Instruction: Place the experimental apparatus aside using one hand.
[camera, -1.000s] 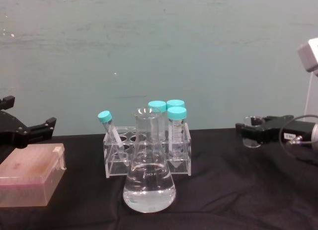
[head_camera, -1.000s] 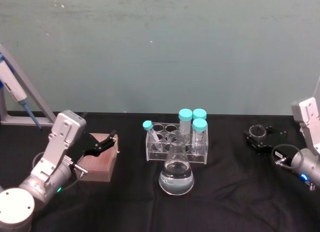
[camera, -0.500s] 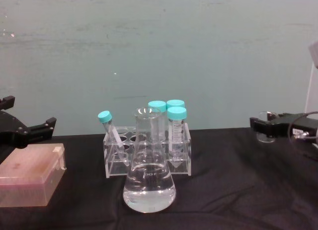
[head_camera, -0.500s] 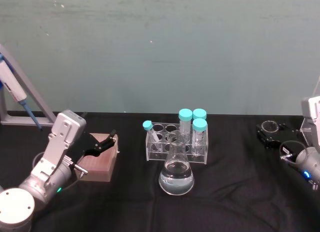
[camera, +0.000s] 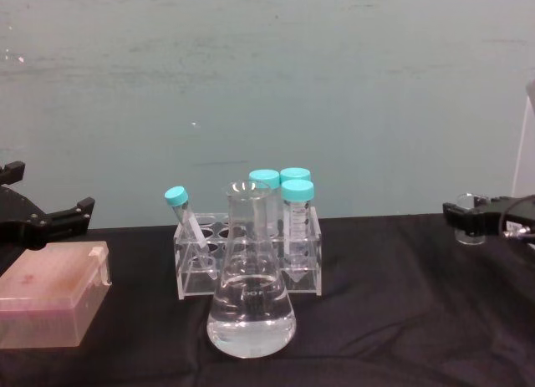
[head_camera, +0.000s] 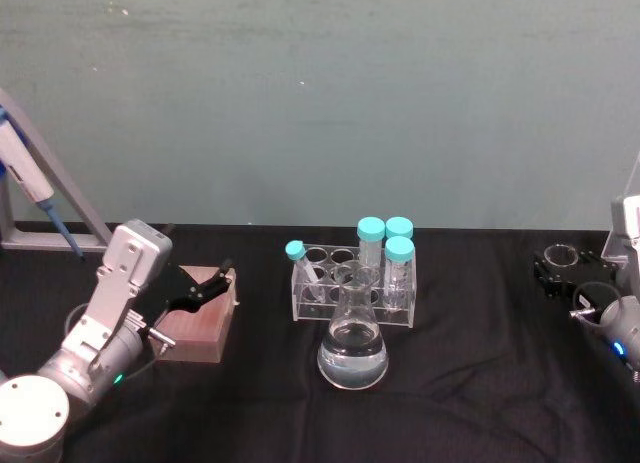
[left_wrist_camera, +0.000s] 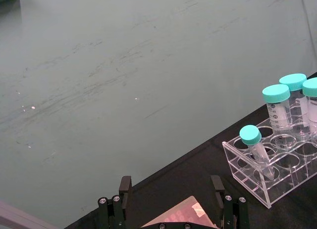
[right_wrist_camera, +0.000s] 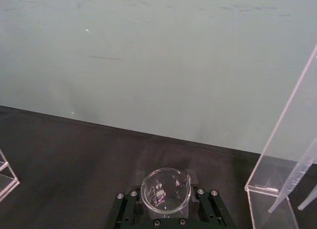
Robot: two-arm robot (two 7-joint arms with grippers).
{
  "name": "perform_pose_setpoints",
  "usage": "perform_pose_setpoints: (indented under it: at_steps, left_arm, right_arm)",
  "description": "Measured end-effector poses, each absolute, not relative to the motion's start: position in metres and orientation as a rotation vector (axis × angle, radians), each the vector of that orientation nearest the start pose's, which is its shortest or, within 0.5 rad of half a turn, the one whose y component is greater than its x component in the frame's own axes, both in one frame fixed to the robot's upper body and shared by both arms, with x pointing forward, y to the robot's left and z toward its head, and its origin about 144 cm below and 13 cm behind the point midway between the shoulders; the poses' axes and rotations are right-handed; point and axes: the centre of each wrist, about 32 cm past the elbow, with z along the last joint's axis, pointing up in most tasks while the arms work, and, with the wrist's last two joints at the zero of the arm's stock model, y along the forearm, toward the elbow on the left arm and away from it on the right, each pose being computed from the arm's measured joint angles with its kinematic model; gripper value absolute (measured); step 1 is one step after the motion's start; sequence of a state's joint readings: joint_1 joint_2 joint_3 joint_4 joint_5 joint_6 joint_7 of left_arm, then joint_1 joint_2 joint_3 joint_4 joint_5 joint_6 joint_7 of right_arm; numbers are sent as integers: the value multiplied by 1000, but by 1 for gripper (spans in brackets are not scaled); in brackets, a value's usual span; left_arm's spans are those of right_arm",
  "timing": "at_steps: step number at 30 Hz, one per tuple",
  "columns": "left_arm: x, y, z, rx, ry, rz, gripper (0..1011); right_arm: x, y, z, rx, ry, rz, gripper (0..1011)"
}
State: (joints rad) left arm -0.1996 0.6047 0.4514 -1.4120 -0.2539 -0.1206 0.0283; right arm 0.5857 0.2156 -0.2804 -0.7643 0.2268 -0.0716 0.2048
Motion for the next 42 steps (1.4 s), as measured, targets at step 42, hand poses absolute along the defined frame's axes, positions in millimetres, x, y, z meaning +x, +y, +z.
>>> perform_pose_setpoints:
  at_steps: [42]
  left_arm:
    - [489, 310, 1140, 305, -285, 1248, 1000]
  right_arm:
    - [605, -281, 1113, -238, 105, -1451, 499]
